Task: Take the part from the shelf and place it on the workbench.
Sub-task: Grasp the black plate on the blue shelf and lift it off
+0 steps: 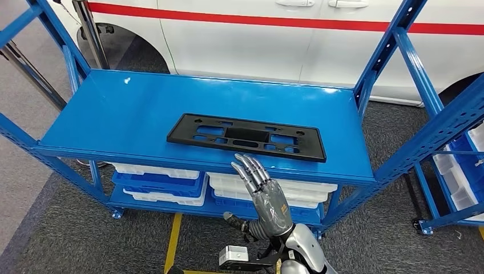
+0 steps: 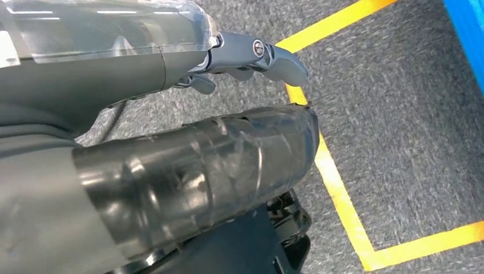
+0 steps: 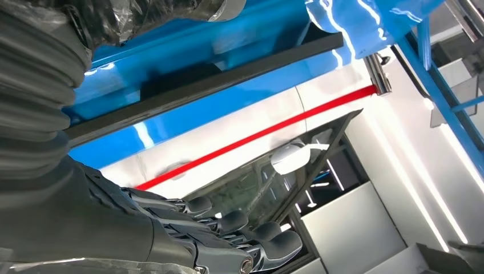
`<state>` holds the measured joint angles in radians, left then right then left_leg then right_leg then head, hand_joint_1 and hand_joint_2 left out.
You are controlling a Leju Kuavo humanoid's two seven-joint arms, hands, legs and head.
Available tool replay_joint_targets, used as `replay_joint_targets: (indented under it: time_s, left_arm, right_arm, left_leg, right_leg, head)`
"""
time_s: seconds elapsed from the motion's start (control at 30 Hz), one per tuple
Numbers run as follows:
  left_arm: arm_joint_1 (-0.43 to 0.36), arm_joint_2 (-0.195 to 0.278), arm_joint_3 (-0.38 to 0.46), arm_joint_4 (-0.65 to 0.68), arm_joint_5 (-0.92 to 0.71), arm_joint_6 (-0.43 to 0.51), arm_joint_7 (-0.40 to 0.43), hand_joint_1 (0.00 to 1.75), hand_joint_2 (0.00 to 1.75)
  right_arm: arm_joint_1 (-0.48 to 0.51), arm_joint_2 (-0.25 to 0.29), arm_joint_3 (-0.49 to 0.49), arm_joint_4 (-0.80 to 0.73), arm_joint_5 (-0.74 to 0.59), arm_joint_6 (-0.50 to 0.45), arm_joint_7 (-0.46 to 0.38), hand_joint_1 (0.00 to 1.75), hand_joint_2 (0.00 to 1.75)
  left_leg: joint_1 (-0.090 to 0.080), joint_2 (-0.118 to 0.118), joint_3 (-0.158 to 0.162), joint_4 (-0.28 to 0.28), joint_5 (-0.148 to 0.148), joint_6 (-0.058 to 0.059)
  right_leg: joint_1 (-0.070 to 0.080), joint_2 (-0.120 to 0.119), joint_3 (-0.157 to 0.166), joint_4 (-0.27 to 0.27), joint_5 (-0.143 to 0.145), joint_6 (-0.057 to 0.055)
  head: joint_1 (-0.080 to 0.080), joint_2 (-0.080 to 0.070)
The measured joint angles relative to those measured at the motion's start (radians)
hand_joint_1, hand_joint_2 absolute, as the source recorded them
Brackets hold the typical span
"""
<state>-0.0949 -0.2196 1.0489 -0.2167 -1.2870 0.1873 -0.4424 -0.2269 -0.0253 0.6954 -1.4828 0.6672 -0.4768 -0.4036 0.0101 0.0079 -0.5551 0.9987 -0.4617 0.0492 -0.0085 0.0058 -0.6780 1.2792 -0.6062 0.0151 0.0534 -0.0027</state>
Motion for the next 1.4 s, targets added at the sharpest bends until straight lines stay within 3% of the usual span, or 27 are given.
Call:
replay_joint_targets:
  time_s: [0.03, 0.07, 0.13, 0.2, 0.37, 0.43, 0.5, 0.53, 0.57, 0.6, 0.67, 0.7, 0.8, 0.87, 0.93, 1.0, 1.07, 1.1, 1.13, 1.2, 1.23, 1.27, 1.33, 1.4]
  left_arm:
    - [0.001, 0.0, 0.0, 0.0, 0.0, 0.0, 0.0, 0.0, 0.0]
    - [0.002, 0.0, 0.0, 0.0, 0.0, 0.0, 0.0, 0.0, 0.0]
    - [0.003, 0.0, 0.0, 0.0, 0.0, -0.001, 0.0, 0.0, 0.0]
    - [0.002, 0.0, 0.0, 0.001, 0.0, -0.002, 0.0, 0.0, 0.0]
    - [-0.001, 0.0, 0.0, 0.002, 0.0, -0.001, 0.0, 0.0, 0.0]
    - [-0.001, 0.0, 0.0, 0.002, -0.001, -0.001, 0.0, 0.0, 0.0]
    - [0.002, 0.0, 0.0, 0.003, -0.002, -0.001, 0.001, 0.0, 0.0]
    - [0.004, 0.0, 0.0, 0.003, -0.003, -0.002, 0.001, 0.0, 0.0]
    - [0.005, 0.0, 0.0, 0.003, -0.003, -0.003, 0.002, 0.0, 0.0]
    - [0.006, 0.001, 0.0, 0.003, -0.003, -0.003, 0.002, 0.0, 0.0]
    - [0.007, 0.001, 0.0, 0.004, -0.004, -0.003, 0.003, 0.0, 0.0]
    - [0.005, 0.001, -0.001, 0.004, -0.005, -0.003, 0.003, 0.0, 0.0]
    - [0.001, 0.001, -0.002, 0.005, -0.009, -0.004, 0.004, 0.0, 0.0]
    - [0.003, 0.002, -0.003, 0.005, -0.012, -0.005, 0.005, 0.0, 0.0]
    - [0.002, 0.002, -0.003, 0.005, -0.013, -0.005, 0.005, 0.0, 0.0]
    - [0.001, 0.002, -0.003, 0.005, -0.014, -0.005, 0.005, 0.0, 0.0]
    - [0.003, 0.002, -0.003, 0.005, -0.014, -0.005, 0.005, 0.0, 0.0]
    - [0.004, 0.002, -0.003, 0.005, -0.014, -0.005, 0.005, 0.0, 0.0]
    - [0.005, 0.002, -0.003, 0.005, -0.014, -0.005, 0.006, 0.0, 0.0]
    - [0.005, -0.001, -0.004, 0.006, -0.014, -0.005, 0.006, 0.0, 0.0]
    - [0.004, -0.002, -0.004, 0.007, -0.014, -0.005, 0.006, 0.0, 0.0]
    - [0.003, -0.003, -0.004, 0.008, -0.014, -0.006, 0.006, 0.0, 0.0]
    - [0.0, -0.003, -0.005, 0.008, -0.014, -0.006, 0.006, 0.0, 0.0]
    - [-0.002, -0.002, -0.005, 0.008, -0.014, -0.006, 0.006, 0.0, 0.0]
  right_arm:
    - [0.002, 0.0, 0.0, 0.0, 0.0, 0.0, 0.0, 0.0, 1.75]
    - [0.003, -0.001, 0.0, 0.001, 0.0, 0.0, 0.0, 0.0, 1.75]
    - [0.003, -0.001, 0.0, 0.001, 0.0, 0.0, 0.001, 0.0, 1.75]
    - [0.002, -0.001, 0.0, 0.002, 0.001, 0.003, 0.005, 0.0, 1.75]
    - [0.003, -0.002, -0.01, 0.003, 0.014, 0.003, 0.024, 0.0, 1.75]
    - [0.003, -0.002, -0.016, 0.004, 0.023, 0.001, 0.031, 0.0, 1.75]
    - [0.004, -0.002, -0.02, 0.008, 0.036, -0.001, 0.038, 0.0, 1.75]
    - [0.005, -0.002, -0.022, 0.01, 0.043, -0.002, 0.041, 0.0, 1.75]
    - [0.005, -0.002, -0.024, 0.012, 0.05, -0.003, 0.043, 0.0, 1.75]
    - [0.005, -0.002, -0.025, 0.014, 0.057, -0.005, 0.047, 0.0, 1.75]
    - [0.005, -0.002, -0.03, 0.017, 0.076, -0.009, 0.057, 0.0, 1.75]
    - [0.005, -0.002, -0.033, 0.019, 0.087, -0.012, 0.065, 0.0, 1.75]
    - [0.004, -0.005, -0.047, 0.025, 0.109, -0.019, 0.081, 0.0, 1.75]
    - [0.003, -0.008, -0.055, 0.027, 0.116, -0.019, 0.083, 0.0, 1.75]
    - [0.002, -0.009, -0.063, 0.03, 0.122, -0.019, 0.085, 0.0, 1.75]
    - [0.005, -0.012, -0.068, 0.035, 0.126, -0.019, 0.088, 0.0, 1.75]
    - [0.009, -0.016, -0.07, 0.041, 0.13, -0.019, 0.089, 0.0, 1.75]
    - [0.011, -0.017, -0.07, 0.043, 0.133, -0.019, 0.09, 0.0, 1.75]
    - [0.011, -0.018, -0.072, 0.045, 0.136, -0.019, 0.09, 0.0, 1.75]
    - [0.012, -0.022, -0.074, 0.049, 0.14, -0.018, 0.093, 0.0, 1.75]
    - [0.013, -0.024, -0.075, 0.051, 0.142, -0.018, 0.094, 0.0, 1.75]
    - [0.013, -0.025, -0.076, 0.053, 0.142, -0.017, 0.095, 0.0, 1.75]
    - [0.013, -0.026, -0.077, 0.054, 0.144, -0.017, 0.096, 0.0, 1.75]
    - [0.012, -0.026, -0.078, 0.054, 0.144, -0.017, 0.097, 0.0, 1.75]
  left_leg:
    - [0.0, 0.0, 0.007, 0.0, -0.006, 0.0]
    - [0.0, -0.001, 0.015, 0.001, -0.013, -0.001]
    - [0.001, -0.002, 0.034, 0.003, -0.029, -0.007]
    - [-0.002, -0.004, 0.042, 0.006, -0.045, -0.018]
    - [-0.003, -0.001, 0.041, 0.027, -0.072, -0.045]
    - [0.0, -0.002, -0.012, 0.13, -0.109, -0.051]
    - [0.001, -0.002, -0.101, 0.265, -0.14, -0.054]
    - [0.001, -0.002, -0.134, 0.299, -0.132, -0.054]
    - [0.001, -0.002, -0.149, 0.296, -0.104, -0.053]
    - [0.001, -0.002, -0.146, 0.256, -0.06, -0.051]
    - [-0.001, -0.002, -0.112, 0.137, 0.024, -0.043]
    - [-0.004, -0.003, -0.092, 0.087, 0.037, -0.038]
    - [-0.013, -0.004, -0.058, 0.036, 0.013, -0.02]
    - [-0.011, -0.006, -0.031, 0.02, 0.005, -0.006]
    - [-0.009, -0.006, 0.0, 0.008, -0.007, 0.005]
    - [-0.009, -0.007, 0.025, 0.004, -0.027, 0.01]
    - [-0.008, -0.009, 0.057, 0.004, -0.054, 0.009]
    - [-0.008, -0.011, 0.076, 0.004, -0.068, 0.007]
    - [-0.008, -0.011, 0.095, 0.004, -0.084, 0.006]
    - [-0.009, -0.013, 0.127, 0.002, -0.114, -0.001]
    - [-0.01, -0.014, 0.139, -0.004, -0.127, -0.007]
    - [-0.01, -0.014, 0.15, -0.006, -0.132, -0.013]
    - [-0.009, -0.014, 0.158, 0.006, -0.12, -0.026]
    - [-0.007, -0.013, 0.125, 0.09, -0.088, -0.034]
  right_leg:
    - [-0.002, 0.0, -0.025, 0.024, 0.009, 0.002]
    - [-0.004, 0.0, -0.032, 0.011, 0.039, 0.003]
    - [-0.007, -0.002, 0.004, -0.106, 0.132, 0.001]
    - [-0.003, -0.005, 0.045, -0.208, 0.175, -0.006]
    - [-0.002, 0.0, 0.071, -0.244, 0.151, -0.033]
    - [-0.003, -0.002, 0.088, -0.248, 0.14, -0.044]
    - [-0.001, -0.002, 0.104, -0.249, 0.125, -0.049]
    - [-0.001, -0.001, 0.114, -0.249, 0.117, -0.049]
    - [0.0, 0.002, 0.125, -0.249, 0.108, -0.049]
    - [0.0, 0.004, 0.138, -0.249, 0.098, -0.047]
    - [0.001, 0.006, 0.163, -0.249, 0.077, -0.041]
    - [0.002, 0.007, 0.169, -0.249, 0.067, -0.035]
    - [0.001, 0.006, 0.184, -0.25, 0.058, -0.017]
    - [-0.002, 0.003, 0.184, -0.222, 0.062, -0.008]
    - [-0.005, 0.0, 0.13, -0.134, 0.051, -0.001]
    - [-0.005, 0.0, 0.031, -0.017, 0.013, 0.005]
    - [-0.005, 0.0, -0.041, 0.02, -0.009, 0.007]
    - [-0.005, 0.0, -0.053, -0.007, 0.009, 0.006]
    - [-0.004, 0.0, -0.054, -0.058, 0.054, 0.004]
    - [0.002, -0.002, -0.049, -0.17, 0.176, -0.005]
    - [0.007, -0.002, -0.044, -0.204, 0.218, -0.011]
    - [0.01, -0.002, -0.04, -0.222, 0.235, -0.018]
    - [0.01, 0.002, -0.015, -0.235, 0.223, -0.031]
    - [0.006, 0.005, 0.023, -0.254, 0.208, -0.045]
  head:
    - [0.0, 0.0]
    - [0.0, 0.0]
    - [0.0, 0.0]
    - [0.0, 0.0]
    - [-0.003, 0.0]
    - [-0.004, 0.0]
    - [-0.005, 0.0]
    - [-0.005, 0.0]
    - [-0.005, 0.0]
    - [-0.005, 0.0]
    - [-0.004, 0.0]
    - [-0.004, 0.0]
    - [-0.004, 0.0]
    - [-0.004, 0.0]
    - [-0.002, 0.0]
    - [-0.002, 0.0]
    - [-0.002, 0.0]
    - [-0.002, 0.0]
    - [-0.002, 0.0]
    - [-0.001, 0.0]
    - [-0.002, 0.0]
    - [-0.002, 0.0]
    - [-0.003, 0.0]
    - [-0.004, 0.0]
